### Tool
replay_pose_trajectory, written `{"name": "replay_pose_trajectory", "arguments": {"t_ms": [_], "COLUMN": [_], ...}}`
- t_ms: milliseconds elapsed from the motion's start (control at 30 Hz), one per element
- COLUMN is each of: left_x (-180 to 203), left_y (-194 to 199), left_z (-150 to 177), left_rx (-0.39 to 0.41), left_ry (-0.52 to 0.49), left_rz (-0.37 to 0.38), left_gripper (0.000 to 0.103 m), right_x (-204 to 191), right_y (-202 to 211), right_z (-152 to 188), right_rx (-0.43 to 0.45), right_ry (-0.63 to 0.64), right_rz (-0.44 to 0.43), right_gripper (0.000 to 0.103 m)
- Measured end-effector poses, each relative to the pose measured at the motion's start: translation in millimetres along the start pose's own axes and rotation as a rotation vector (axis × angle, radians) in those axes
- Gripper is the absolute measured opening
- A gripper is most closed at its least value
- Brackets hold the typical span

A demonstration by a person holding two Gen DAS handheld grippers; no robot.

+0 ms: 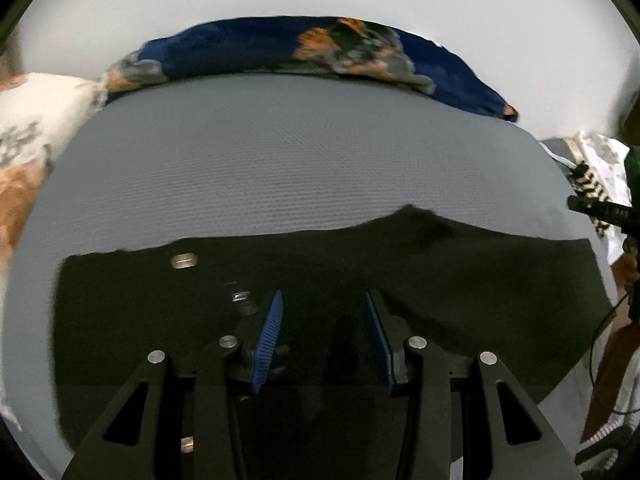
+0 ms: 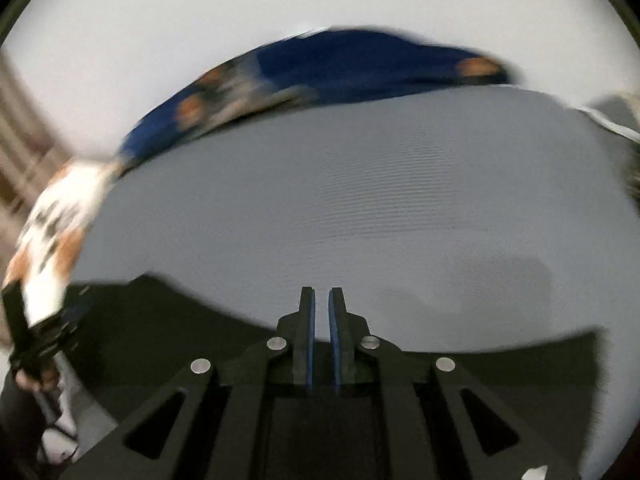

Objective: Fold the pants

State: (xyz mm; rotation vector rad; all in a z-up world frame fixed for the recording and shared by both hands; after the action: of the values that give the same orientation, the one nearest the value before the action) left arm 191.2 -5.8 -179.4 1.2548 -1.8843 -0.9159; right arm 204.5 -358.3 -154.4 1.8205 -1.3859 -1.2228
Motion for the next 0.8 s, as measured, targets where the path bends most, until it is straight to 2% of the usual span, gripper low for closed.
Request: {"name": "replay_pose_trajectory", "arguments": {"t_ms": [67,133,267,467,600,667,700,800], "left_x": [-19,-38,-62,-73,-76,-76,-76,-75], "left_y": [7,9,11,3,-1,0,0,1], "left_z": [4,12,30,54,59,62,63,66], "left_rx": [0.003,-0.011,-0.035,-0.099,-0.120,-0.124,-0.125,-0.130], "left_ry": [0.021,0.052,0.102,0.136,0.179,0.176,0.173,0.159], "left_rz": [-0.031,-0.053,-0.063,-0.052,-0.003,0.002,-0.001,-0.016], "left_gripper": [0.046,0.046,0.046,0.046,0.046,0.046,0.046,0.046], "right_x": [-41,-77,-137,-175,-182,-186,-188,-194], "right_y": [-24,-45,-83,-125,-144,-149,-147,-136], "right_z": [-3,-7,-12,-19,-14,-10,-10,-18], "right_rx": [-0.051,-0.090,-0.177,-0.268,-0.328,-0.353,-0.339,-0.274], "right_ry": [0.071,0.131,0.263,0.319,0.344,0.348,0.364,0.413], "right_rz": [-0.066,-0.121,-0.182,-0.225,-0.229,-0.253,-0.254,-0.221], "right_gripper": [0.010,0.023,0.025,0.029,0.032,0.025,0.011,0.007]}}
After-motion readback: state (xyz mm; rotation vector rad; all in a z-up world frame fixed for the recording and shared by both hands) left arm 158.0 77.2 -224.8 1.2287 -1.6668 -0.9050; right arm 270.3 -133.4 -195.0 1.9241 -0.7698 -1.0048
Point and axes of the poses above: each gripper's, at about its wrist camera, not at the fingertips, and y roughly against the way its jaws point, x to its right, z to its underside, the point moved 9 cm from there along -y, roughly the way its jaws point, and after that the axes turned 5 degrees about -x, right-handed, at the moved point
